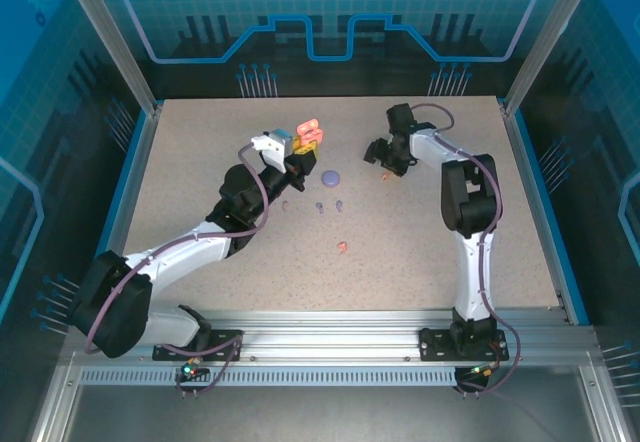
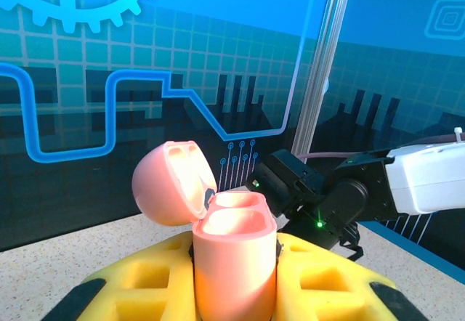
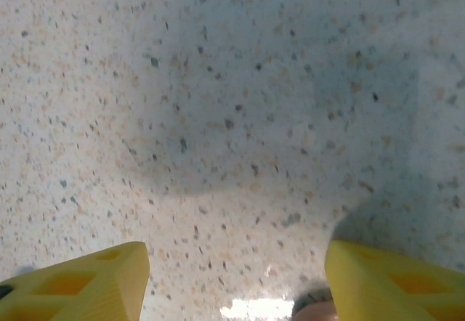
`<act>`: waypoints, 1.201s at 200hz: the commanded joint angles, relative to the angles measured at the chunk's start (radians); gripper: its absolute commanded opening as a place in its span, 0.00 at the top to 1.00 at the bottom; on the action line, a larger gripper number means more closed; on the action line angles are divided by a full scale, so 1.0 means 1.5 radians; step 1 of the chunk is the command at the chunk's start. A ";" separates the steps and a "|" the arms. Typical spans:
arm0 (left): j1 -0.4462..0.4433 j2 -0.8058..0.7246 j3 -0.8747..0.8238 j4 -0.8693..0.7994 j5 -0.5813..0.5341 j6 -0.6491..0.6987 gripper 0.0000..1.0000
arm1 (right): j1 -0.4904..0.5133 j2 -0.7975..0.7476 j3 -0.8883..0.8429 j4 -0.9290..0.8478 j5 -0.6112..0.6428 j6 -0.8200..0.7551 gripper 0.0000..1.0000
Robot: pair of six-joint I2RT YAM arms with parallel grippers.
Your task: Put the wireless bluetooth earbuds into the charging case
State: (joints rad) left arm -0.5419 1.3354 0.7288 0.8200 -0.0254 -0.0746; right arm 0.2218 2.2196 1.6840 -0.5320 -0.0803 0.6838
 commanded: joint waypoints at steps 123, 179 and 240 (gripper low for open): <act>-0.008 -0.001 0.021 0.014 0.013 -0.006 1.00 | 0.060 -0.160 -0.116 -0.093 0.101 0.000 0.33; -0.007 -0.005 0.028 0.006 0.017 0.000 1.00 | 0.065 -0.063 0.026 -0.187 0.161 -0.144 0.41; -0.007 -0.004 0.029 0.001 0.017 0.004 1.00 | 0.066 0.009 0.098 -0.235 0.177 -0.197 0.50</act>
State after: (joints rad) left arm -0.5465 1.3354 0.7341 0.8120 -0.0185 -0.0772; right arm 0.3080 2.2021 1.7897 -0.8131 0.1543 0.4431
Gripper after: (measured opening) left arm 0.226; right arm 0.509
